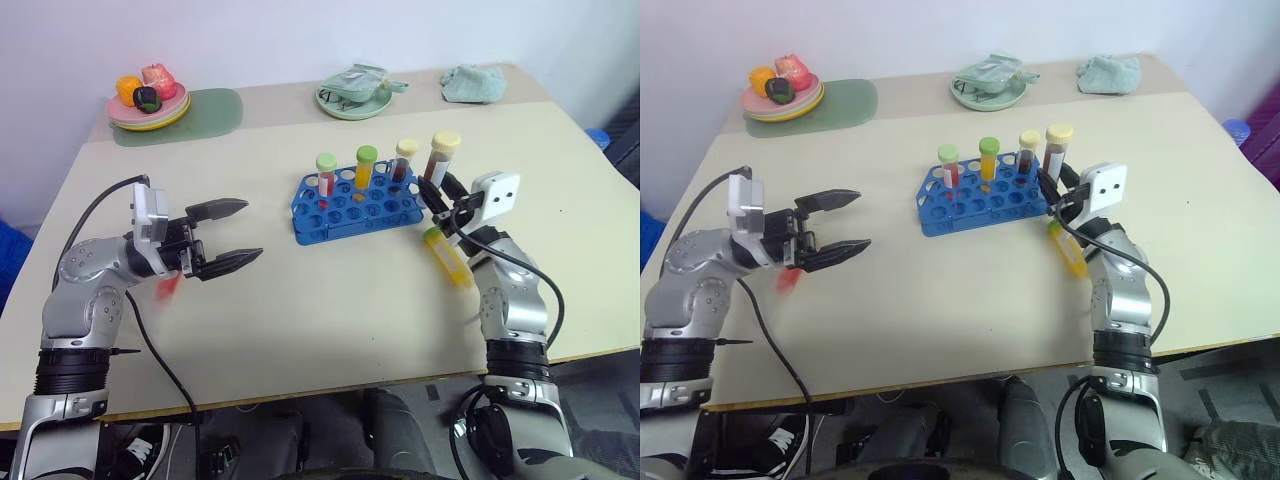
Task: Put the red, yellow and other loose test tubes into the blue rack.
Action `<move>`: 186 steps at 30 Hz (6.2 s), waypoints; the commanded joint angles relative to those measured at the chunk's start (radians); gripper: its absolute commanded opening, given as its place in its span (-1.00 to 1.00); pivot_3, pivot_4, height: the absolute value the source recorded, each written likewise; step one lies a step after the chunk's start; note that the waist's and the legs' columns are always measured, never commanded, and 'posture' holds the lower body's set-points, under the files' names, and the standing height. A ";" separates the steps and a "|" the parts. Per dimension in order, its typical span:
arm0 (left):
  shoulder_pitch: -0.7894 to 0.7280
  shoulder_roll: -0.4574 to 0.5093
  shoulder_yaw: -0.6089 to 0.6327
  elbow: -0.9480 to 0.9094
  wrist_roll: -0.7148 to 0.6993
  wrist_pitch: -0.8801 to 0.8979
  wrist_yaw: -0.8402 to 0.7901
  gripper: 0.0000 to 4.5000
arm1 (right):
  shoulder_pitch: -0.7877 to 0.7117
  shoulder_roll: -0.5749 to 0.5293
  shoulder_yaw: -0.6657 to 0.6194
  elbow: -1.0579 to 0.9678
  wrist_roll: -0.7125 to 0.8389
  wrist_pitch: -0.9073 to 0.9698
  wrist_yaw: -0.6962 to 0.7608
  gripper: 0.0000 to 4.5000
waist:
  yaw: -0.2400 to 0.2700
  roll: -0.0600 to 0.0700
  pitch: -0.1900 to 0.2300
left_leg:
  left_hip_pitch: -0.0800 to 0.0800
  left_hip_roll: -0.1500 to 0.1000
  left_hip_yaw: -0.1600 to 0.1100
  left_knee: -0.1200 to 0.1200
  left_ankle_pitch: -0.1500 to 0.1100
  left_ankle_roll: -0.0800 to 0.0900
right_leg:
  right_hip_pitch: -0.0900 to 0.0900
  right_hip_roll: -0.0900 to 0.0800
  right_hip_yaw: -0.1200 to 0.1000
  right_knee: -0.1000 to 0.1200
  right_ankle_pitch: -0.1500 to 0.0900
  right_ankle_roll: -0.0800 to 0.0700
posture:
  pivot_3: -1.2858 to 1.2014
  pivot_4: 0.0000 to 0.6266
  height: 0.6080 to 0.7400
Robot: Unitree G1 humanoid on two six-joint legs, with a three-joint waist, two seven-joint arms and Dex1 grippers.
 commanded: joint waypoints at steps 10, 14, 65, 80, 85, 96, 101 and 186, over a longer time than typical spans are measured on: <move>0.030 0.046 0.060 -0.103 -0.026 0.030 0.039 1.00 | -0.122 0.006 0.071 0.264 -0.028 -0.250 -0.036 -0.31 | -0.011 0.000 0.000 | 0.000 0.001 0.000 0.000 0.000 0.000 | 0.000 0.001 0.000 -0.001 0.000 0.000 | 0.03 -0.52 1.00; 0.030 0.053 0.064 -0.118 -0.028 0.046 0.047 1.00 | -0.162 -0.010 0.060 0.345 -0.023 -0.284 -0.050 -0.31 | -0.012 0.000 0.000 | 0.000 0.001 0.000 0.000 0.000 -0.001 | 0.000 0.001 0.000 -0.001 0.000 0.000 | 0.03 -0.52 1.00; 0.023 0.026 0.054 -0.143 -0.026 0.078 0.076 1.00 | 0.072 -0.198 0.059 -0.102 0.147 0.047 0.045 0.98 | -0.002 0.000 0.000 | -0.001 0.002 0.000 0.000 -0.001 -0.001 | 0.000 0.002 0.000 -0.001 0.000 -0.001 | 0.03 -0.52 1.00; 0.003 -0.067 -0.012 -0.121 -0.001 0.038 0.083 1.00 | 0.042 -0.751 0.129 -0.415 0.289 1.001 0.119 0.98 | 0.044 0.000 0.000 | 0.001 0.002 0.005 0.002 -0.002 0.001 | 0.002 0.002 0.003 -0.004 0.001 -0.002 | 0.03 -0.52 1.00; 0.030 -0.098 -0.021 -0.152 0.000 0.030 0.112 1.00 | -0.168 -0.863 0.331 -0.364 0.269 1.238 0.205 0.98 | 0.045 0.000 0.000 | 0.000 0.003 0.005 0.002 -0.002 0.001 | 0.002 0.001 0.003 -0.005 0.001 -0.002 | 0.03 -0.52 1.00; 0.106 -0.120 -0.041 -0.279 -0.011 0.047 0.200 1.00 | -0.563 -0.807 0.662 -0.083 0.246 1.581 0.285 0.98 | 0.045 -0.002 0.000 | -0.005 0.003 0.005 0.003 -0.002 0.001 | -0.002 0.001 0.002 -0.006 0.002 -0.002 | 0.03 -0.52 1.00; 0.129 -0.121 -0.040 -0.303 -0.017 0.045 0.217 1.00 | -0.646 -0.741 0.708 0.066 0.278 1.637 0.244 0.98 | 0.046 -0.001 0.000 | -0.006 0.003 0.005 0.003 -0.002 0.001 | -0.002 0.001 0.001 -0.005 0.002 -0.003 | 0.03 -0.52 1.00; -0.020 -0.034 -0.003 -0.095 -0.017 0.028 0.084 1.00 | -0.085 0.029 0.241 -0.020 0.000 -0.008 -0.145 -0.64 | 0.012 -0.004 -0.002 | 0.001 0.006 0.006 0.000 -0.002 -0.001 | 0.000 0.005 -0.001 -0.004 0.005 -0.003 | 0.03 -0.52 1.00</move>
